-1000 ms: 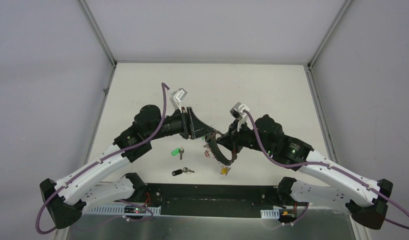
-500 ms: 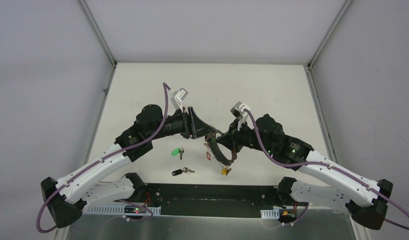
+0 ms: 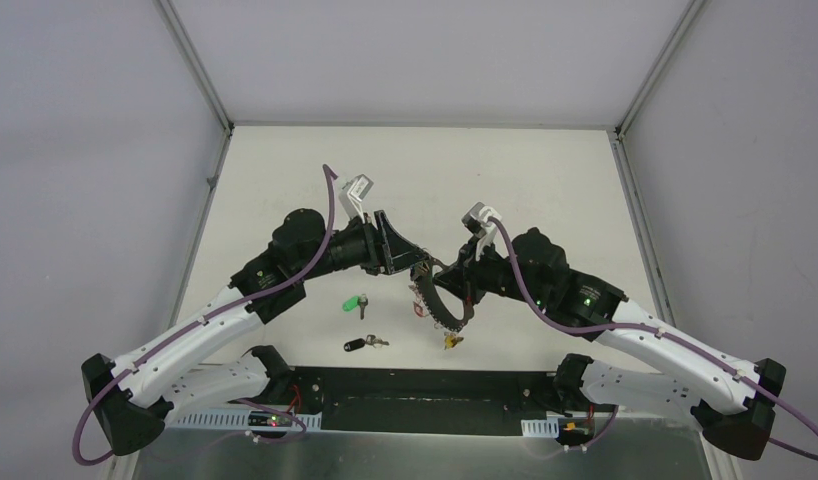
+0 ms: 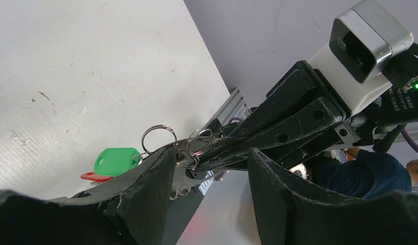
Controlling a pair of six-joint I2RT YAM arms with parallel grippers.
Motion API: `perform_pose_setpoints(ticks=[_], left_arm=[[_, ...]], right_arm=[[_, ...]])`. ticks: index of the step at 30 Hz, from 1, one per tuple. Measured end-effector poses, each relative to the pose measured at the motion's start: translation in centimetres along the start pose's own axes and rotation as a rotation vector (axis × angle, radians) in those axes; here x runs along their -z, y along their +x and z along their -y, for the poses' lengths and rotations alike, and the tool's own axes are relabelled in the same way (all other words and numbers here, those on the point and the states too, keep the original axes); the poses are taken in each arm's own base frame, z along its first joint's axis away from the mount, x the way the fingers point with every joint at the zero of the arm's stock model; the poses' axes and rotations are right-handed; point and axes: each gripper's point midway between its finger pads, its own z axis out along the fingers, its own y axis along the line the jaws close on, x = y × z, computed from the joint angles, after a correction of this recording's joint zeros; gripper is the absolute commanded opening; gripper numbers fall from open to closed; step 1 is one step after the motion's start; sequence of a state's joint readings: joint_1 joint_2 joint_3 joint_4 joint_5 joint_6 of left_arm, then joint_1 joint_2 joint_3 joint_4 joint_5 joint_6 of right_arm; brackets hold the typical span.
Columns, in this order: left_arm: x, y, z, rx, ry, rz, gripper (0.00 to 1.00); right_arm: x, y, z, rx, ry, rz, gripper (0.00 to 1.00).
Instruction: Put the keys on the keyring
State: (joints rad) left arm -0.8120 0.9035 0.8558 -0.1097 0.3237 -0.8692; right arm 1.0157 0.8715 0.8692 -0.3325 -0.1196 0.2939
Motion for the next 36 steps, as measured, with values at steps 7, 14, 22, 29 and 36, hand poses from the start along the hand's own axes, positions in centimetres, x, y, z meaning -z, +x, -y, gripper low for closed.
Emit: perform_pose_setpoints(ticks=[7, 14, 22, 29, 36], left_arm=[[-0.6, -0.3, 0.0, 0.016, -0.004, 0.006, 0.44], [-0.9, -0.5, 0.2, 0.031, 0.005, 0.010, 0.28], [-0.7, -1.0, 1.1, 0.026, 0.041, 0.030, 0.18], [-0.7, -1.1, 1.2, 0.018, 0.046, 0.033, 0.00], [-0.4, -0.9, 1.0, -0.019, 0.006, 0.004, 0.00]], right_arm=[[0.0, -0.1, 0.2, -0.008, 0.007, 0.003, 0.00], [0.0, -0.1, 0.4, -0.018, 0.019, 0.007, 0.00], [-0.1, -1.0, -0.1, -0.018, -0.001, 0.039, 0.00], [-0.2, -1.3, -0.2, -0.019, -0.006, 0.052, 0.00], [-0.3, -1.0, -0.3, -0.020, -0.017, 0.049, 0.29]])
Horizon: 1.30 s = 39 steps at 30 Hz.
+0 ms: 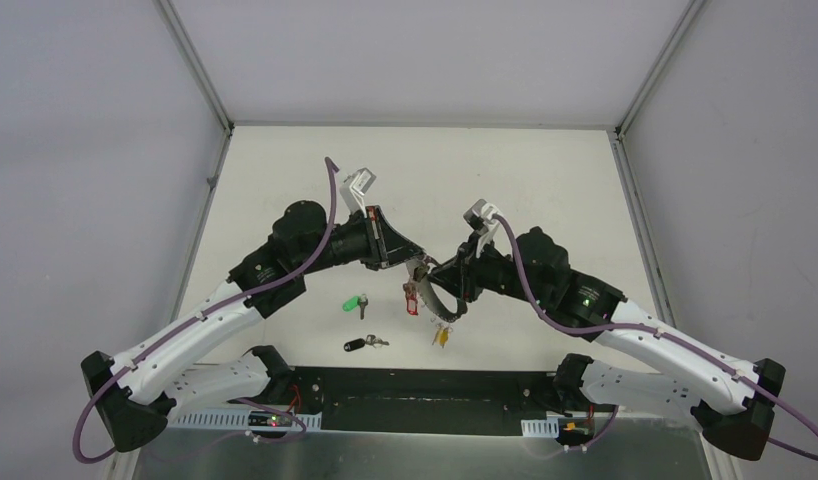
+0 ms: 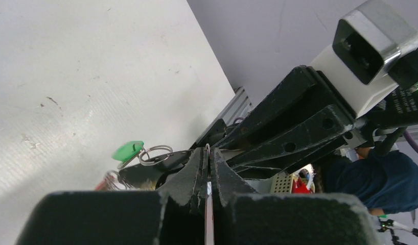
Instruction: Put the keys on the keyring
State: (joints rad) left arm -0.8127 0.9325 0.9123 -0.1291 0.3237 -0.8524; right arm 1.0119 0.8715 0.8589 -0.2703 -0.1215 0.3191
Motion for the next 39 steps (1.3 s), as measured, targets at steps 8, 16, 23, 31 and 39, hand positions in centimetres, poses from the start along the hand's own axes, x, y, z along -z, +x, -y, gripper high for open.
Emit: perform_pose_setpoints(ticks=[8, 16, 23, 31, 39], left_arm=[[1.2, 0.6, 0.2, -0.102, -0.057, -0.103, 0.00], [2.8, 1.5, 2.0, -0.268, 0.015, -0.221, 0.00], [4.6, 3.1, 2.6, -0.421, 0.116, -0.306, 0.00], [6.4, 3.5, 4.9, -0.602, 0.284, -0.308, 0.00], [6.5, 3.7, 5.6, -0.680, 0.362, -0.295, 0.00]], right_arm=[[0.1, -0.2, -0.7, 0.073, -0.053, 0.000, 0.63], [1.6, -1.9, -2.4, 0.286, -0.199, 0.042, 0.58], [3.4, -4.3, -5.6, 0.445, -0.383, 0.181, 0.45], [2.0, -3.7, -7.4, 0.476, -0.531, 0.166, 0.30], [0.3, -2.5, -7.7, 0.425, -0.593, 0.107, 0.31]])
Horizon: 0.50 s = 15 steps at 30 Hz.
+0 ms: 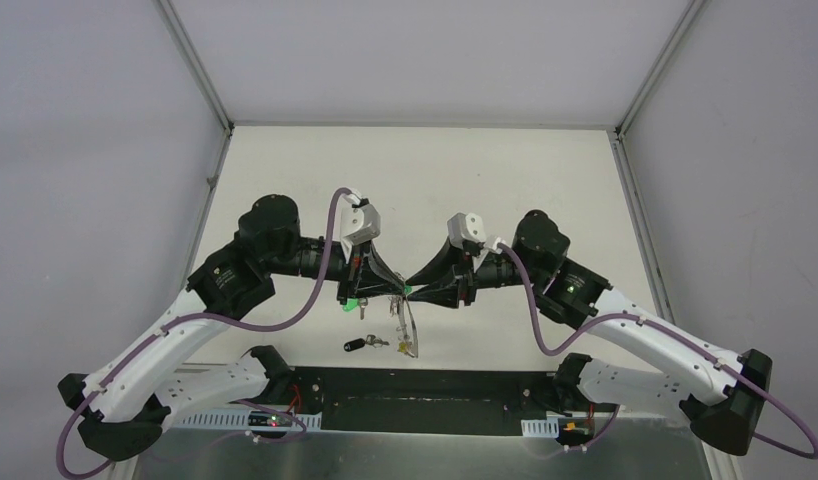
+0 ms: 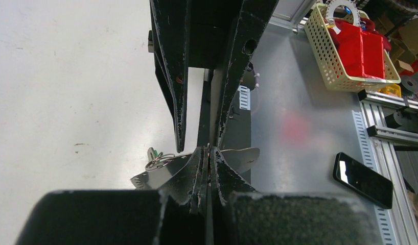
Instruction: Put the keys on the keyring
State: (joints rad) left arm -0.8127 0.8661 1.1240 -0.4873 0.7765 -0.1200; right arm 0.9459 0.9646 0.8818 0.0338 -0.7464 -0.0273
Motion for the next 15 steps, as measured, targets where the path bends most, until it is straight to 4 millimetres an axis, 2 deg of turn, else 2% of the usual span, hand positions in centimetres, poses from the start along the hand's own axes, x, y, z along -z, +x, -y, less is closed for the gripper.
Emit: perform_pose_setpoints(ticks=[6, 9, 11, 15], left_arm=[[0.1, 0.1, 0.1, -0.020, 0.005, 0.009, 0.00], [0.3, 0.0, 0.2, -0.030, 0.005, 0.016, 0.00], [0.3, -0.1, 0.3, -0.038, 0.005, 0.021, 0.00], [0.3, -0.2, 0.2, -0.048, 0.003, 0.026, 0.00]], right_arm=[[-0.1, -0.6, -0.7, -0.007, -0.041, 0.022, 0.40], [-0.1, -0.9, -1.0, -0.015, -0.058, 0.032, 0.40], [-0.2, -1.0, -1.2, -0.023, -0.065, 0.034, 0.40], [-0.6, -0.8, -1.1, -0.056, -0.078, 0.028, 0.31]])
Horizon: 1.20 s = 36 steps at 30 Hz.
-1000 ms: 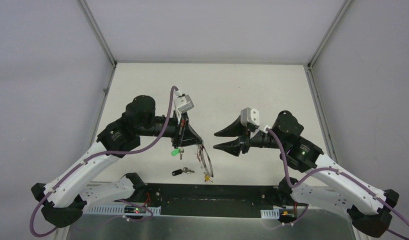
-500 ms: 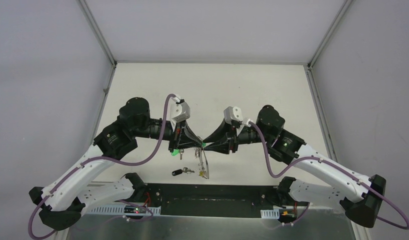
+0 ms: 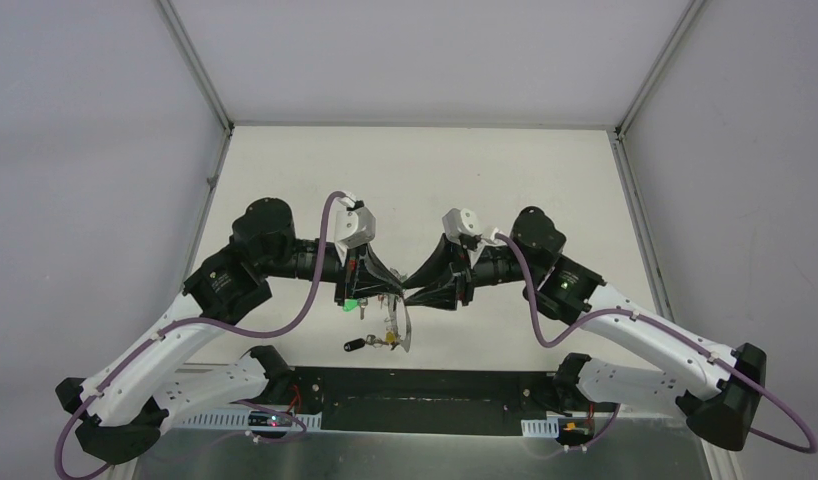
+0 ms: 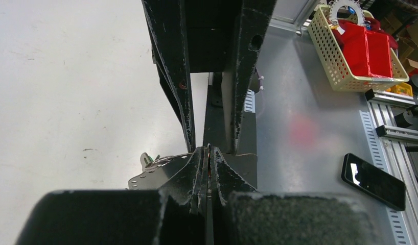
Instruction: Put the keys on the keyring
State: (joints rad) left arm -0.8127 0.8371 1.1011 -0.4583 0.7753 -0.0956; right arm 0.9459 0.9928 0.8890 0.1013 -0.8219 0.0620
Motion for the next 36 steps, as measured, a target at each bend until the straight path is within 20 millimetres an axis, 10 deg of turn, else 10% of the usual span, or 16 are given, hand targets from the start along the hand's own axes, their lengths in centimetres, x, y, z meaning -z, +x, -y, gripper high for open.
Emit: perform_pose_setpoints(ticks=[13, 22, 36], left_arm=[[0.2, -0.1, 0.0, -0.008, -0.010, 0.009, 0.00], [0.3, 0.1, 0.0, -0.006, -0.015, 0.009, 0.00], [1.5, 0.0, -0.6, -0.041, -0.098, 0.066, 0.38]], right_arm=[[-0.5, -0.3, 0.5, -0.085, 0.017, -0.002, 0.00], [-0.4, -0.2, 0.8, -0.101, 0.033, -0.003, 0.00], [-0.1, 1.2, 2.3, -0.141, 0.135, -0.016, 0.00]])
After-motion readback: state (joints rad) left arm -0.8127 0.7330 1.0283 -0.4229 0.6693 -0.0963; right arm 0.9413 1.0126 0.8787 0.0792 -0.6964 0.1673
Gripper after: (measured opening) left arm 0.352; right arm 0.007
